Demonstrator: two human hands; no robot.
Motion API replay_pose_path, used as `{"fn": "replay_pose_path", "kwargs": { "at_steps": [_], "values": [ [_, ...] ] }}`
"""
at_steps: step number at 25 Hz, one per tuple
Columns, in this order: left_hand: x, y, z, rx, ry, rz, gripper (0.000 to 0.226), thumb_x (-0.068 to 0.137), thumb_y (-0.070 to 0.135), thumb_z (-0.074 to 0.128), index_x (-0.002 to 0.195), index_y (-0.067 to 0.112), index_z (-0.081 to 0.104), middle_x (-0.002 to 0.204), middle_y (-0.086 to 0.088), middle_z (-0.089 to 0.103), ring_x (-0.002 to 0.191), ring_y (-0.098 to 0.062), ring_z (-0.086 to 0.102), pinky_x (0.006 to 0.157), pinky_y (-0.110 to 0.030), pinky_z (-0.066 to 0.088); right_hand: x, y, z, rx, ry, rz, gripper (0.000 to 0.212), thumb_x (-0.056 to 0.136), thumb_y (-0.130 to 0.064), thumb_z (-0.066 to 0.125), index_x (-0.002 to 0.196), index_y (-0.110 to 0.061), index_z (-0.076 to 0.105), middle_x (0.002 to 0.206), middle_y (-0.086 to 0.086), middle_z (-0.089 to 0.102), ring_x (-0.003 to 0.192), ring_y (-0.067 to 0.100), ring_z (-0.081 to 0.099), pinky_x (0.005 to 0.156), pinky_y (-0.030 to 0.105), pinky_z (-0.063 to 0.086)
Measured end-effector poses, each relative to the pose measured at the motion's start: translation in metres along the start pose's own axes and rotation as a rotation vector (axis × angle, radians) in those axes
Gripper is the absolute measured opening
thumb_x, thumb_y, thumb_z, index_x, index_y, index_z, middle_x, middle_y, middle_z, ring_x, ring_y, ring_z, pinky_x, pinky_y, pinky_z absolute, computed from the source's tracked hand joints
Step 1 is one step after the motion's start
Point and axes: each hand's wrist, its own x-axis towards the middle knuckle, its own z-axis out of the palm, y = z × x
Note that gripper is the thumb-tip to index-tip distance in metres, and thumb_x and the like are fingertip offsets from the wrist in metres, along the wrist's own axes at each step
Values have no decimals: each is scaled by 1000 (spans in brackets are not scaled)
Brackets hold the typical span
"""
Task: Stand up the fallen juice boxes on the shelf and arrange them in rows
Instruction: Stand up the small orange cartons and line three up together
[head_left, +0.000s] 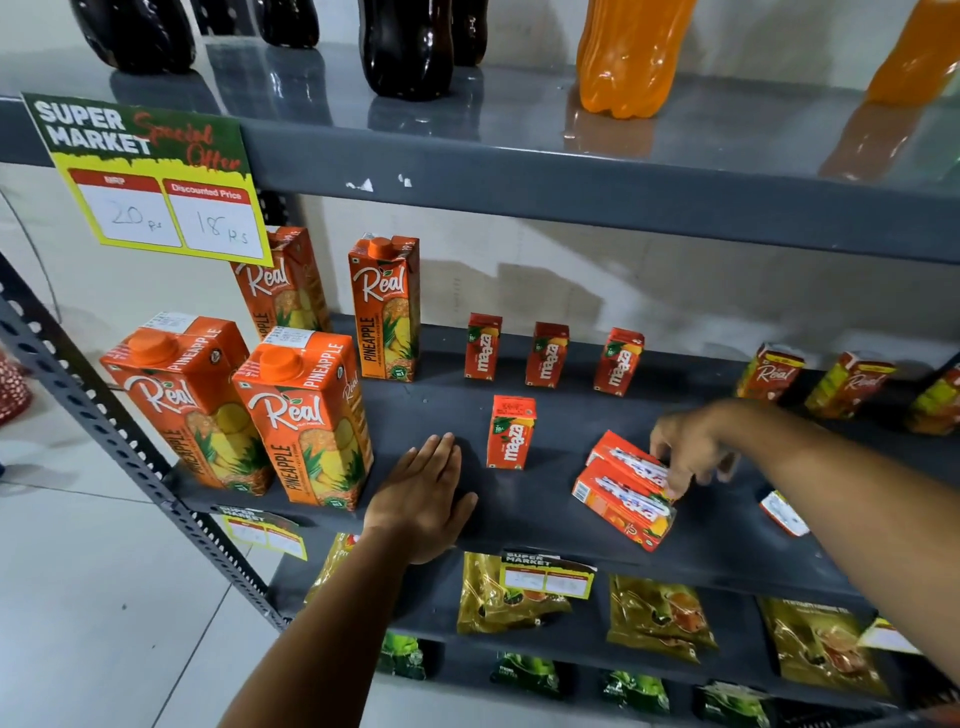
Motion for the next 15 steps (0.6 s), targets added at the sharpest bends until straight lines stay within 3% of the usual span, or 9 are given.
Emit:
{"fn": "replay_pose_path", "kwargs": {
  "at_steps": [6,9,13,15],
  "values": [
    [-2,2,-3,-5,0,-8,76,93,59,14,152,12,5,162,-4,-1,147,-18,-5,112,-29,-9,4,16,27,337,115,-73,40,85,-20,72,120,-16,54,106,8,68,88,20,71,72,29,60],
    [-3,3,-5,-3,-6,-10,75,94,59,15,152,12,4,162,-5,-1,147,-18,-5,113,-30,-7,7,15,33,170,319,-91,43,80,-20,73,120,-18,56,112,4,65,94,19,63,77,31,53],
    [-3,4,-6,-12,-18,-11,75,94,58,16,152,12,3,162,-5,-2,147,-18,-6,114,-30,-7,9,10,24,8,452,-132,53,77,-28,78,124,-19,56,122,6,61,103,20,56,83,32,44],
    [-3,3,-6,-12,-18,-8,75,94,59,15,152,12,4,162,-5,-1,147,-18,-6,114,-30,-7,7,3,10,-86,565,-195,55,79,-23,75,130,-19,54,128,6,56,113,24,54,92,35,44]
  ]
}}
